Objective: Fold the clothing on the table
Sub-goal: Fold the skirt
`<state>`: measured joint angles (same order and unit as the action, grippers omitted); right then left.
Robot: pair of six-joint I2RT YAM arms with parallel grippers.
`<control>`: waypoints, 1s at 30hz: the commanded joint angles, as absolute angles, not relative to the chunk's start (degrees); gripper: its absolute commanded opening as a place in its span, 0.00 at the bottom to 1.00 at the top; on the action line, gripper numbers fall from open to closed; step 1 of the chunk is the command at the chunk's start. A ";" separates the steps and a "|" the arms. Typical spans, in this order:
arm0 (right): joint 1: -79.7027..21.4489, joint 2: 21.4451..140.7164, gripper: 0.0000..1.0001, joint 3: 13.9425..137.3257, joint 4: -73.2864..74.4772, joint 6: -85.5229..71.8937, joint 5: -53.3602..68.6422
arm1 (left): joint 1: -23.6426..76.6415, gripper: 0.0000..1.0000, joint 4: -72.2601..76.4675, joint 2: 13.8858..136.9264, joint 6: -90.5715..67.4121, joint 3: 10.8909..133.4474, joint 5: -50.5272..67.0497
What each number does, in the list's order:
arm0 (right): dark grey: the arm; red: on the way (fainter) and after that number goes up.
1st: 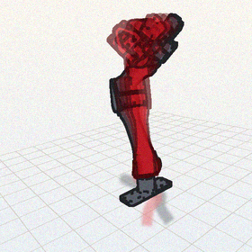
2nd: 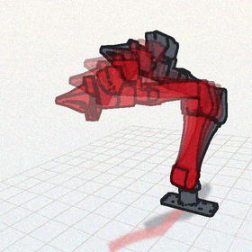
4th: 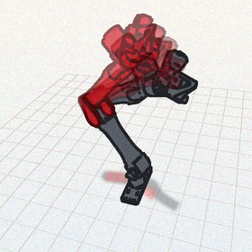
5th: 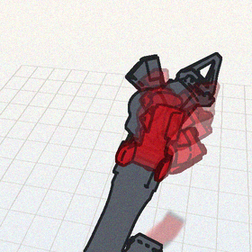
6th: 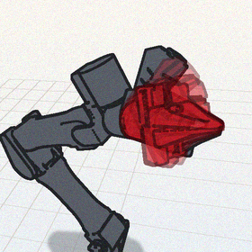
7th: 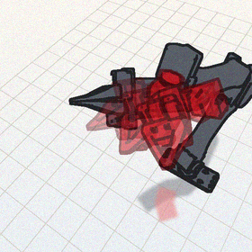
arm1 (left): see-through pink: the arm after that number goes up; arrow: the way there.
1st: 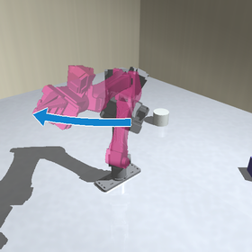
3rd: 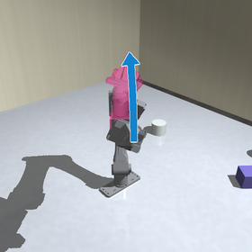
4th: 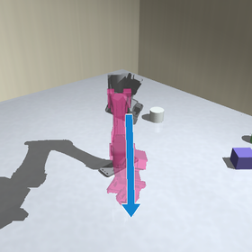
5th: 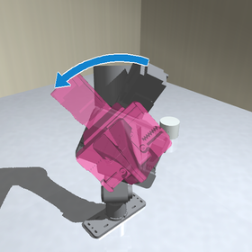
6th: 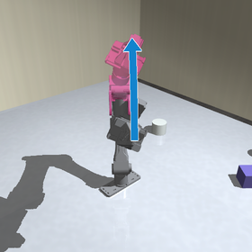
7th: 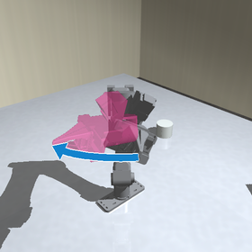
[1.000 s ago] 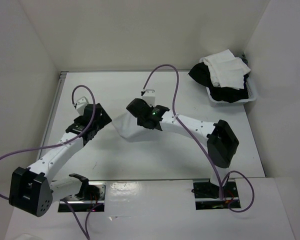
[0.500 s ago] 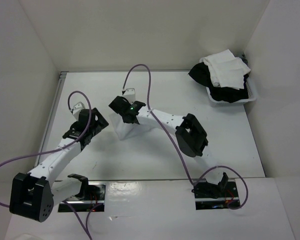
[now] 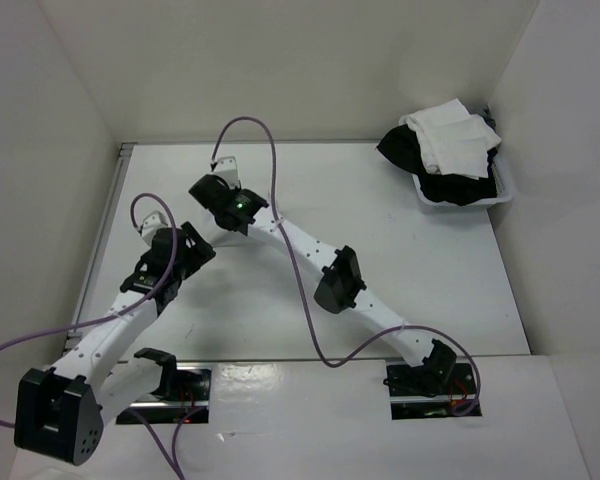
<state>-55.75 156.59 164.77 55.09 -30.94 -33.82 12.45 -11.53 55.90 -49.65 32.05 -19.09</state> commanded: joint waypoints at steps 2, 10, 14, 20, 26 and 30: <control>-56.25 160.33 0.52 167.65 59.78 -27.25 -32.79 | 12.04 1.00 -9.67 52.21 -49.75 30.76 -18.72; -54.40 167.34 0.79 179.37 63.45 -26.10 -31.46 | 12.04 1.00 -9.15 52.73 -49.22 30.23 -17.67; -54.40 166.82 0.79 179.91 64.07 -26.10 -32.78 | 12.04 1.00 -9.14 53.35 -49.22 30.23 -17.67; -54.40 164.00 0.79 179.91 60.74 -23.99 -31.30 | 12.57 1.00 -8.61 53.35 -49.22 30.23 -17.67; -53.88 162.07 0.79 179.91 58.62 -21.88 -25.40 | 13.18 1.00 -8.61 51.60 -48.70 29.71 -17.14; -53.88 160.84 0.79 179.91 61.26 -21.88 -25.32 | 13.18 1.00 -9.67 50.98 -48.69 29.71 -17.67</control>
